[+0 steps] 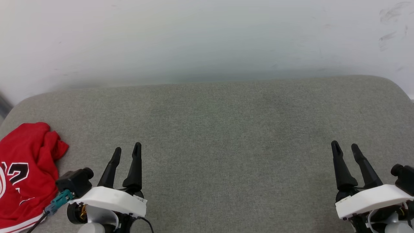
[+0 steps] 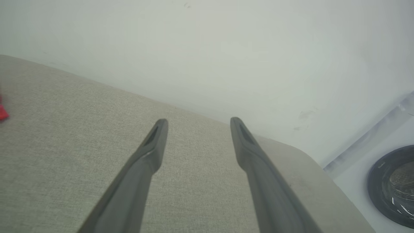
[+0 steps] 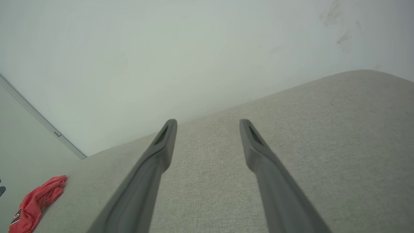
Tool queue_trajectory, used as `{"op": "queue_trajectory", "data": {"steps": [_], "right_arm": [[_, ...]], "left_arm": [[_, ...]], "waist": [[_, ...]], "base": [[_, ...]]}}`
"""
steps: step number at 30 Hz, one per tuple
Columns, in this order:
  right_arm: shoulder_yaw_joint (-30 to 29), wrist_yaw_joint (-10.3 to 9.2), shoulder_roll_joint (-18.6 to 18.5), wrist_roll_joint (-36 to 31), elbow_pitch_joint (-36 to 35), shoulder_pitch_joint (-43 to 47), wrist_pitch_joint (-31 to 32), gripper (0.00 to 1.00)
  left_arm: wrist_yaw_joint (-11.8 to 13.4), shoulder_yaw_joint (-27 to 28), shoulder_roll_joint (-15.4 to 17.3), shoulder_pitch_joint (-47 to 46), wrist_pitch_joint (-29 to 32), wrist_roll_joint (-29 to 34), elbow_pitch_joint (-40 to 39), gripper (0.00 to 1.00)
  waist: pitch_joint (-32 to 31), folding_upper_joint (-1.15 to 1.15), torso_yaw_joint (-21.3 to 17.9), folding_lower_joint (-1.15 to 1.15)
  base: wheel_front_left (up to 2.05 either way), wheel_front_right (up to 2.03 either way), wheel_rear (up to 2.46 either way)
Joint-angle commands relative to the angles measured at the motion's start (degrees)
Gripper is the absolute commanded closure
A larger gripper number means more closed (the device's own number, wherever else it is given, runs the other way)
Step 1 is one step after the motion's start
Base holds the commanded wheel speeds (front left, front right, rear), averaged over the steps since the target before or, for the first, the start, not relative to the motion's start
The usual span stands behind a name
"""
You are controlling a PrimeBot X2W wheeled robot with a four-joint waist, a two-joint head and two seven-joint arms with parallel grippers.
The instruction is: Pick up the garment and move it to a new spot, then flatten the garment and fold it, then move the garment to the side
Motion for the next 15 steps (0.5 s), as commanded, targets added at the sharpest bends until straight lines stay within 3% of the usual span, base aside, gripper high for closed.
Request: {"op": "queue_trajectory", "data": {"steps": [1, 15], "right_arm": [[-0.08, 0.01, -0.36, -1.36, -0.55, -0.31, -0.38, 0.00], [0.09, 0.01, -0.22, -9.91, -0.99, 0.10, -0.55, 0.00]], "left_arm": [[0.04, -0.14, 0.28, -0.44, -0.58, 1.50, -0.75, 0.00], [0.27, -0.92, 0.98, 0.01, -2.55, 11.73, -0.85, 0.00]], "waist": [[-0.01, 0.00, -0.01, 0.00], [-0.05, 0.00, -0.15, 0.00]], "base": [[0.00, 0.00, 0.00], [0.00, 0.00, 0.00]]}}
